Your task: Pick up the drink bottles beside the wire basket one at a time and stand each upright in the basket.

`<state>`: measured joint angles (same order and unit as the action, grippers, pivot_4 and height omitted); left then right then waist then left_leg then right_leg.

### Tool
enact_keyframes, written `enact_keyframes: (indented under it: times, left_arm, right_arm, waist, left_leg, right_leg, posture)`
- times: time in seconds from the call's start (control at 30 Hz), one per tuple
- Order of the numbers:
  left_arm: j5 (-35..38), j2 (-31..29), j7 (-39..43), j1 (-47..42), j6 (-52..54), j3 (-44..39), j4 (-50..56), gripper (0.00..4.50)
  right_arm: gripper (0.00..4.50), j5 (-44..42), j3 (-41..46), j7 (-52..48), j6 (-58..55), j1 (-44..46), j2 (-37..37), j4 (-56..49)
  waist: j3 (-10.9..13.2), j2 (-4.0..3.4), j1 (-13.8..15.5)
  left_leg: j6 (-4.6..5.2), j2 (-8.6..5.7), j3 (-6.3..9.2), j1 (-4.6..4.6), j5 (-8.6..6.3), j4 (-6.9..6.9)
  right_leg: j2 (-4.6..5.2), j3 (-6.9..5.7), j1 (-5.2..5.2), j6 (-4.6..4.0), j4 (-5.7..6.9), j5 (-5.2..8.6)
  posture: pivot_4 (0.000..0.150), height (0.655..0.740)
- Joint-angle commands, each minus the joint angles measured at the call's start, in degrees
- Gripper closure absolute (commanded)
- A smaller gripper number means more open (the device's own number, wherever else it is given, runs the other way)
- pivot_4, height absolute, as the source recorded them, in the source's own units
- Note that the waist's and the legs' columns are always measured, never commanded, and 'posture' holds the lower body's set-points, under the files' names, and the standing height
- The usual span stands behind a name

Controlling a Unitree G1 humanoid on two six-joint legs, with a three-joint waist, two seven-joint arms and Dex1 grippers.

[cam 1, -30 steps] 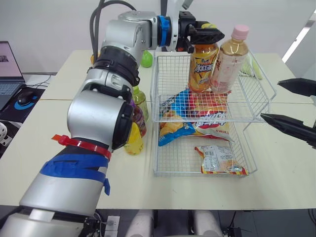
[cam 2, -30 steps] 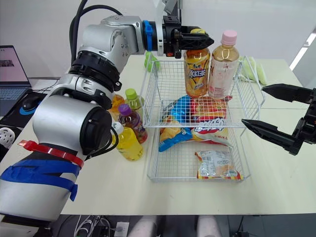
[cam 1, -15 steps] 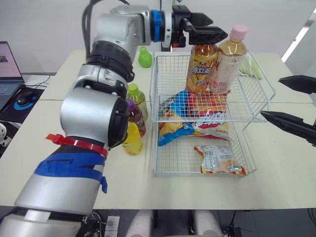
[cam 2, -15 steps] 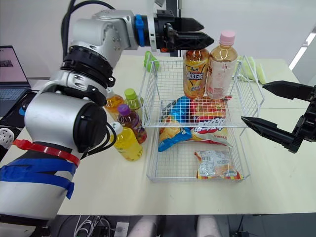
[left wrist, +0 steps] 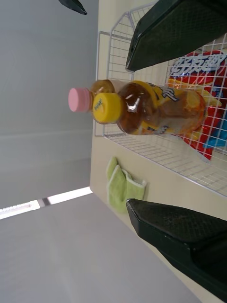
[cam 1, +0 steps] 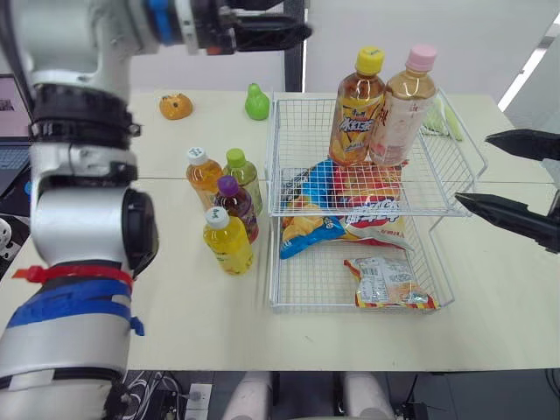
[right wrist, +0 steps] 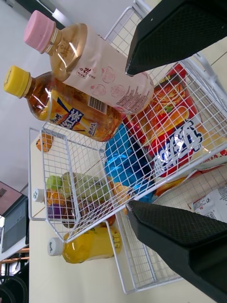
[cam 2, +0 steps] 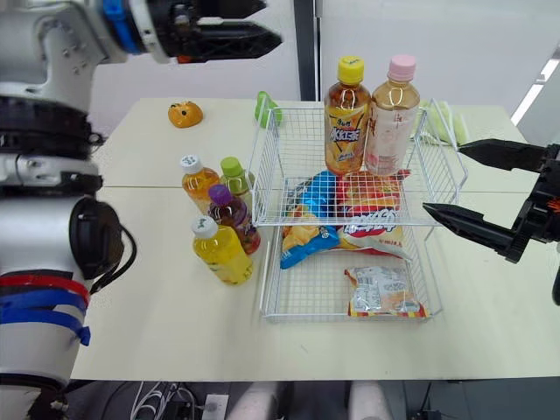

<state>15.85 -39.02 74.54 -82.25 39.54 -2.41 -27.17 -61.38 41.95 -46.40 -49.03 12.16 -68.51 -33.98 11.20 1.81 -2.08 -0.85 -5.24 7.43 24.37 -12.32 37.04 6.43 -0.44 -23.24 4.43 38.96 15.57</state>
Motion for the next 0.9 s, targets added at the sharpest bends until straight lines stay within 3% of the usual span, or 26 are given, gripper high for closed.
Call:
enact_keyframes:
  times: [0.03,0.2,0.33,0.53,0.67,0.9]
  left_arm:
    - [2.6,-6.0,-0.9,5.2,4.2,-3.1,10.2,0.05]
    - [3.7,-14.9,-5.4,17.8,6.3,-9.0,19.8,0.05]
    - [4.8,-18.3,-9.0,26.3,6.1,-14.0,21.9,0.05]
    - [7.6,-23.3,-7.5,45.9,5.2,-23.3,27.7,0.05]
    - [8.9,-21.9,-11.2,56.5,6.6,-32.0,32.0,0.05]
    - [12.7,-16.6,-18.7,64.2,7.6,-36.0,38.1,0.05]
  right_arm:
    - [0.00,1.2,-1.3,-1.9,2.4,2.2,-1.5,1.9]
    - [0.00,1.3,-8.3,-5.8,4.8,7.7,-2.1,4.6]
    - [0.00,2.0,-15.8,-8.0,6.7,15.0,-1.6,6.5]
    - [0.00,2.0,-24.9,-11.2,7.1,23.8,1.2,7.6]
    - [0.00,2.2,-29.6,-12.1,6.8,27.3,4.7,7.6]
    - [0.00,5.7,-33.5,-10.9,5.9,31.0,7.8,8.8]
  waist:
    - [0.0,0.00,-0.2]
    - [0.0,-0.02,-0.2]
    - [0.0,-0.03,0.2]
    - [0.0,-0.04,0.2]
    - [0.0,-0.03,0.3]
    - [0.0,-0.04,0.8]
  left_leg:
    - [0.00,0.01,-0.02,-0.03,0.00,0.00]
    - [0.00,0.03,-0.01,-0.04,0.00,0.01]
    - [0.00,0.04,0.02,-0.06,0.00,0.01]
    - [-0.01,0.05,0.00,-0.07,0.00,-0.04]
    - [-0.01,0.05,0.02,-0.06,0.00,-0.04]
    - [-0.01,-0.01,0.06,-0.07,0.00,-0.04]
  right_leg:
    - [0.00,0.03,0.01,-0.01,0.03,0.01]
    - [-0.02,0.03,0.02,-0.02,0.01,0.00]
    - [0.00,-0.01,0.04,-0.03,0.01,-0.01]
    - [0.02,0.02,0.01,-0.06,-0.04,-0.01]
    - [0.08,0.00,0.01,-0.08,-0.07,-0.02]
    - [0.16,-0.06,0.02,-0.09,-0.07,-0.03]
  posture:
    - [0.150,0.7400]
    - [0.150,0.7400]
    - [0.150,0.7400]
    - [0.150,0.7400]
    - [0.150,0.7400]
    - [0.150,0.7400]
